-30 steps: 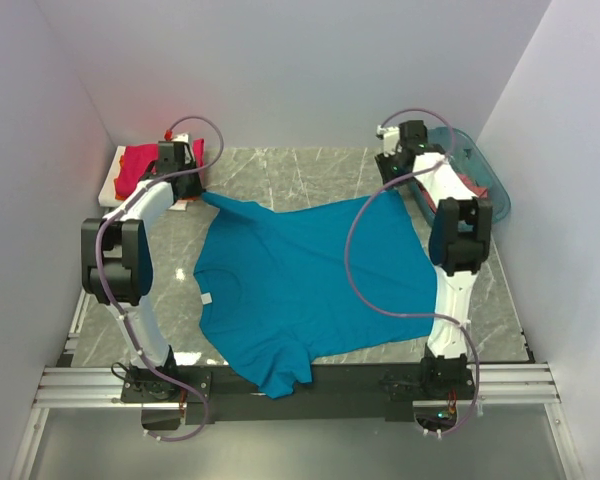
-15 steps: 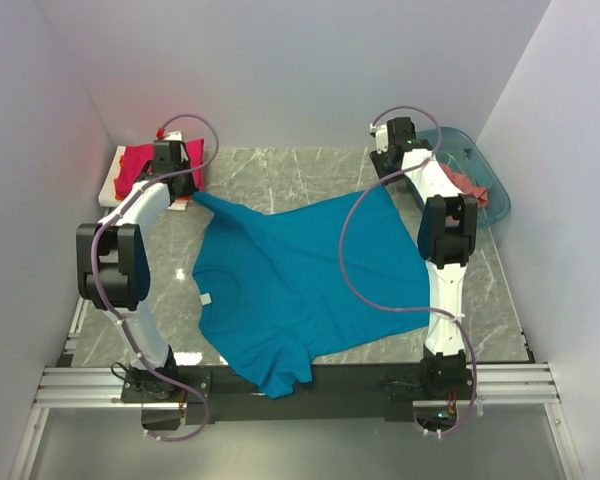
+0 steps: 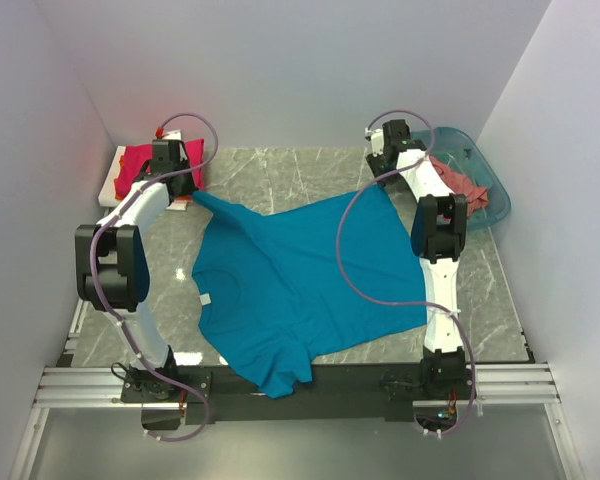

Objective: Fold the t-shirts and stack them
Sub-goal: Flatten the tshirt out, then fold the tshirt

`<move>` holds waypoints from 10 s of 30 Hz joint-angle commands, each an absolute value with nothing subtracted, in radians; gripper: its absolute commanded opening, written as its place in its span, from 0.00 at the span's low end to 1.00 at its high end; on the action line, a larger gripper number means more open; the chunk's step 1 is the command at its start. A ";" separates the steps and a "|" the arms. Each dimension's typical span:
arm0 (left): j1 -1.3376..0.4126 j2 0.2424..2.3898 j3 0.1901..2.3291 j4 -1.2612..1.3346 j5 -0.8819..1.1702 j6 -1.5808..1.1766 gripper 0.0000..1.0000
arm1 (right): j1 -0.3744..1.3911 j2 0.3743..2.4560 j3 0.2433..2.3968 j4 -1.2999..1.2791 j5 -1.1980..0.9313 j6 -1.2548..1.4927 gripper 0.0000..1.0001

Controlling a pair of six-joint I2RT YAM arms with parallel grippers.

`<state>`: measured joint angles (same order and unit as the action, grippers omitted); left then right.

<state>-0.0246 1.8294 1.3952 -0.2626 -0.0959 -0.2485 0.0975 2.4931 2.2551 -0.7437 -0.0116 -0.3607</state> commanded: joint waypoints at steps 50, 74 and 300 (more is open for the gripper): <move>-0.026 1.772 1.437 -0.268 -0.048 -0.241 0.00 | 0.095 2.576 2.442 -1.101 -0.209 -0.534 0.44; -0.029 1.767 1.436 -0.267 -0.040 -0.239 0.00 | 0.064 2.619 2.479 -1.164 -0.267 -0.402 0.00; -0.037 1.098 0.871 -0.043 0.281 -0.321 0.00 | -0.052 1.850 1.379 -0.262 -0.321 -0.316 0.00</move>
